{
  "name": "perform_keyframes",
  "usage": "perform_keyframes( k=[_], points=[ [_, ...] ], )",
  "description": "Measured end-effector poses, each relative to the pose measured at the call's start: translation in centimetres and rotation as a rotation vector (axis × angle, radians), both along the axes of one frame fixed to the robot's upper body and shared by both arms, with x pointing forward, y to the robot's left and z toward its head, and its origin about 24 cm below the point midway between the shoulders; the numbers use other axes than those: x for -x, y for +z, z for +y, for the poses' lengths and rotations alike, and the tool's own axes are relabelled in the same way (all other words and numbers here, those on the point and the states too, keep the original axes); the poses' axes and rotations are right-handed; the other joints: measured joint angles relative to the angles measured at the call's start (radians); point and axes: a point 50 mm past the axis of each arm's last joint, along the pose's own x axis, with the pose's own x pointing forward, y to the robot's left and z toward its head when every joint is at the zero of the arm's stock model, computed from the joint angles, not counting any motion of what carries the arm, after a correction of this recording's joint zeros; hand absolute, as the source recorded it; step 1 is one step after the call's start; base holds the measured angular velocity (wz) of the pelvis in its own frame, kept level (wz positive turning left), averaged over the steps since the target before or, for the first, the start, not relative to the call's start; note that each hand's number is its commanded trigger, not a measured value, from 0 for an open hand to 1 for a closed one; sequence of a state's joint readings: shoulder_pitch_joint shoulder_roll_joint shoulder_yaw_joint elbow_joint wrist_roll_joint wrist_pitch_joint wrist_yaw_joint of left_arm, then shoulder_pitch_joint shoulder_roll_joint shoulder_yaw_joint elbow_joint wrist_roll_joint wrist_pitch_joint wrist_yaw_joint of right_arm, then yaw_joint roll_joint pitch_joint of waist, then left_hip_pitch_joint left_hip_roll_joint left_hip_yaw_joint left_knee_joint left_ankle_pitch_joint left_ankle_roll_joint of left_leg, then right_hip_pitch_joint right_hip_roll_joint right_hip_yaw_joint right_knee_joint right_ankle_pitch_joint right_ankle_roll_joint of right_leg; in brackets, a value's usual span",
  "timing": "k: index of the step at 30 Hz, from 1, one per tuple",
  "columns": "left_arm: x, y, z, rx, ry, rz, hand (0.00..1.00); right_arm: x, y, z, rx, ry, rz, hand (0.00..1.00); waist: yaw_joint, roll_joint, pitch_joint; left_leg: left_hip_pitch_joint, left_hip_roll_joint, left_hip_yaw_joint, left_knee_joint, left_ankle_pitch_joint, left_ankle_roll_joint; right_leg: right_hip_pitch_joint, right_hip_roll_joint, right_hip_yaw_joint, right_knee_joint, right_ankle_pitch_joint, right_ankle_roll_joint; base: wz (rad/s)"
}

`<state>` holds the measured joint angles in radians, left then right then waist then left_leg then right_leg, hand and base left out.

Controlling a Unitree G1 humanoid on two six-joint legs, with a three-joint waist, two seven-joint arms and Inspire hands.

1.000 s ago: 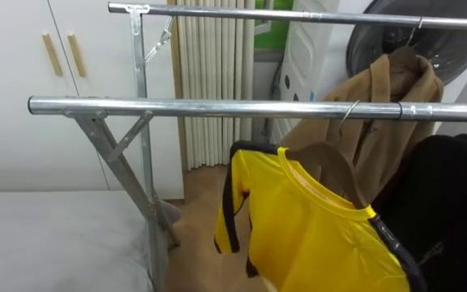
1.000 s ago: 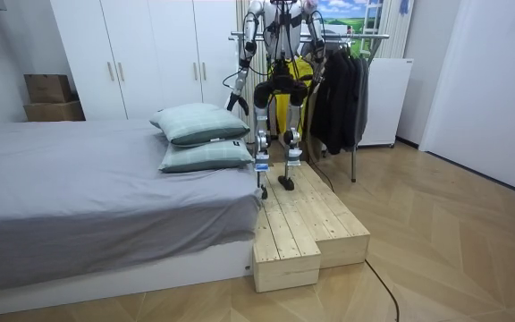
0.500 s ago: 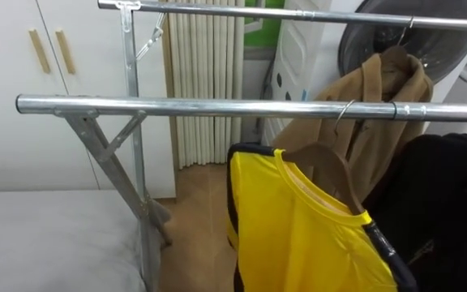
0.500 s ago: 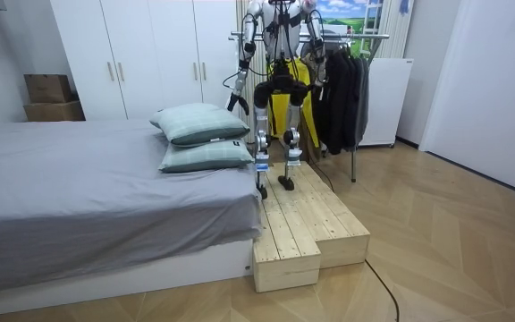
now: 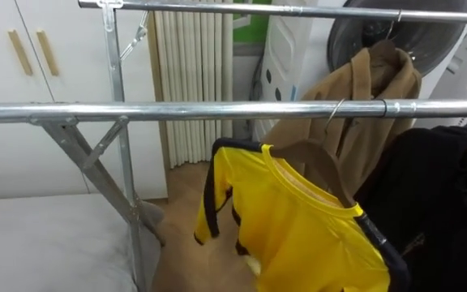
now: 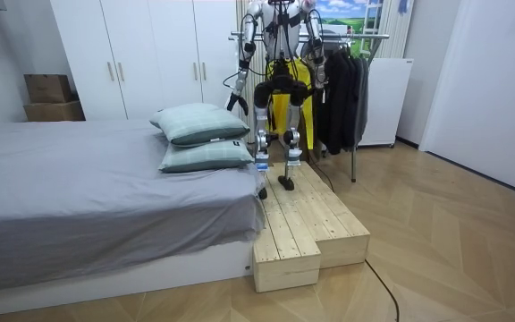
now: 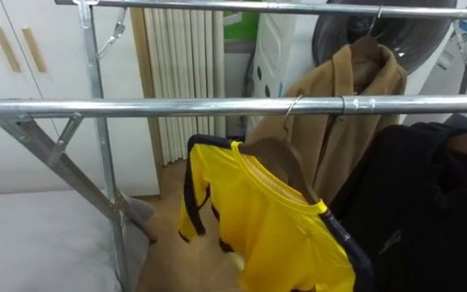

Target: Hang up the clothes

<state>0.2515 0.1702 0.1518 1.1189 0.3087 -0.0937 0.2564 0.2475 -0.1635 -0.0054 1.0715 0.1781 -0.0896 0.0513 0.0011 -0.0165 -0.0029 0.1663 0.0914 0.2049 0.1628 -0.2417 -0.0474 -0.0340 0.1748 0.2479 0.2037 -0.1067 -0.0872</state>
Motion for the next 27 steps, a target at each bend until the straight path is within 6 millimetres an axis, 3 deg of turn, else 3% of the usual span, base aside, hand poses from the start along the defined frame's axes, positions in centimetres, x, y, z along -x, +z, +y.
perform_keyframes(
  k=[8, 14, 27],
  points=[
    [-0.3, -0.1, -0.1, 0.023, 0.062, -0.016, 0.0, 2.0, -0.4, -0.1, 0.042, 0.064, 0.124, 0.0, -0.023, 0.008, 0.0054, -0.002, -0.001, -0.001, -0.003, 0.0, 0.0, -0.003, 0.0, -0.006, 0.002, 0.0, 0.0, 0.03],
    [0.5, -0.4, -0.4, 0.081, 0.112, 0.025, 0.0, 3.4, -0.6, -0.3, 0.071, 0.1, 0.239, 0.0, -0.023, 0.013, 0.0025, -0.004, -0.001, -0.001, -0.002, 0.0, 0.0, -0.002, -0.002, -0.007, 0.004, -0.001, 0.001, 0.0],
    [1.6, -1.0, -1.7, 0.186, 0.194, 0.104, 0.0, 2.4, -0.8, -0.3, 0.096, 0.14, 0.279, 0.0, -0.023, 0.025, 0.0028, 0.003, -0.001, -0.005, 0.0, 0.0, 0.0, -0.004, 0.001, -0.007, 0.021, -0.005, -0.001, 0.01]
  ],
)
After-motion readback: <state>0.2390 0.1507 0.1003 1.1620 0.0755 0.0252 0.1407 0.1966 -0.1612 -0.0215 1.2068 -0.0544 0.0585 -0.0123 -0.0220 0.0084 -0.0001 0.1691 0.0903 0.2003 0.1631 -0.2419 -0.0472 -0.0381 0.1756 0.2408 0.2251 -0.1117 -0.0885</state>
